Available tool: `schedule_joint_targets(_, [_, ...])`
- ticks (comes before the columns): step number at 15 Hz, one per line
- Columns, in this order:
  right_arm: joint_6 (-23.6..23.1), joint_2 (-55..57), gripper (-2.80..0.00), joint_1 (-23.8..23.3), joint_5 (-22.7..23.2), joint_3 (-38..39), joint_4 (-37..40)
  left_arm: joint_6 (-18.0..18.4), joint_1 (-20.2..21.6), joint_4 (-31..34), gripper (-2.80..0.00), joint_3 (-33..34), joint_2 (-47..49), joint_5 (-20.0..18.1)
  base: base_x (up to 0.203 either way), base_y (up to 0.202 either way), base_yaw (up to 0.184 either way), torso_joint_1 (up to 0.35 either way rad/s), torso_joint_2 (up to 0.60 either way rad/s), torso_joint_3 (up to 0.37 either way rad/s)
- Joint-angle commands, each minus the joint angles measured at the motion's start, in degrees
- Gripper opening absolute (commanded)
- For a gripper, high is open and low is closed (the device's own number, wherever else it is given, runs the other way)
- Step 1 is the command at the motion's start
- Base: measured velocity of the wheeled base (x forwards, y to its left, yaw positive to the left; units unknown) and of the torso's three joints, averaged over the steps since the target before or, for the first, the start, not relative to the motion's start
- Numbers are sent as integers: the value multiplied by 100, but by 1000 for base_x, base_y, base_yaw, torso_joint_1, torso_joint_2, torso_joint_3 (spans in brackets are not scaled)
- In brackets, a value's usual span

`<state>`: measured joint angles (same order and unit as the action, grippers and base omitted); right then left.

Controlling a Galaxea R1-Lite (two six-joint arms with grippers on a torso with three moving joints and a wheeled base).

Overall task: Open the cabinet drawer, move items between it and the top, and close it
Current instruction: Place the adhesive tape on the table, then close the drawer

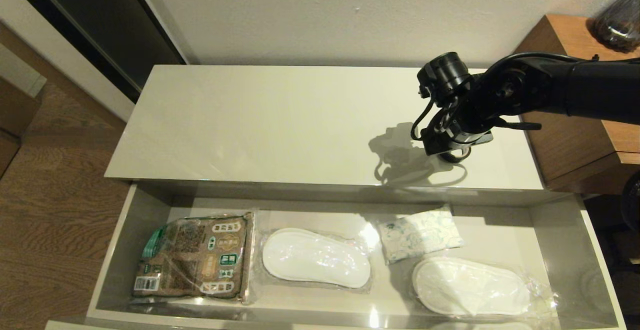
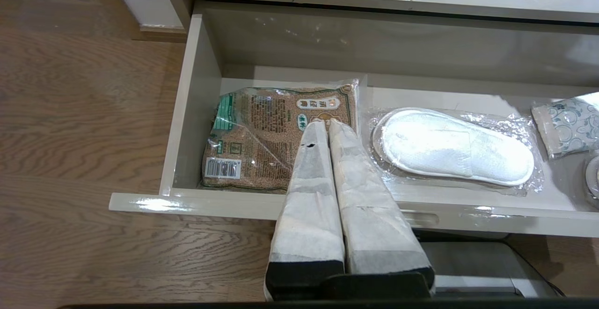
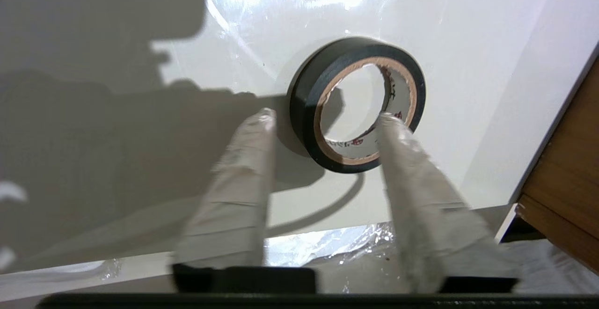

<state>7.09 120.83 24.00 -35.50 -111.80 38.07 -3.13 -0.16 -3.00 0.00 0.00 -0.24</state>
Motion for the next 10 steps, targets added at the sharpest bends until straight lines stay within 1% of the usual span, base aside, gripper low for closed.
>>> schedule_joint_targets(1, [3, -53, 0, -1, -17, 0, 83, -3, -2, -5, -280, 0, 9, -2, 0, 0, 0, 0, 0, 0])
schedule_joint_targets(2, [6, -168, 0, -1, -4, 20, 161, -3, -2, 1, -280, 0, 9, -2, 0, 0, 0, 0, 0, 0])
schedule_joint_targets(3, [63, -444, 0, 10, 13, 84, 404, -3, -2, -6, -280, 0, 9, -2, 0, 0, 0, 0, 0, 0])
schedule_joint_targets(4, [309, -702, 0, 59, 37, 200, 891, -3, -2, -7, -280, 0, 9, -2, 0, 0, 0, 0, 0, 0])
schedule_joint_targets(5, [806, -871, 0, 142, 62, 295, 1375, -3, -2, 1, -280, 0, 9, -2, 0, 0, 0, 0, 0, 0])
schedule_joint_targets(7, [1496, -1077, 0, 340, 157, 442, 2113, -3, -2, 1, -280, 0, 9, -2, 0, 0, 0, 0, 0, 0])
schedule_joint_targets(8, [1878, -1122, 0, 453, 251, 611, 2400, -3, -2, 1, -280, 0, 9, -2, 0, 0, 0, 0, 0, 0])
schedule_joint_targets(10, [2455, -1196, 0, 604, 433, 1280, 2649, -3, -2, 1, -280, 0, 9, -2, 0, 0, 0, 0, 0, 0])
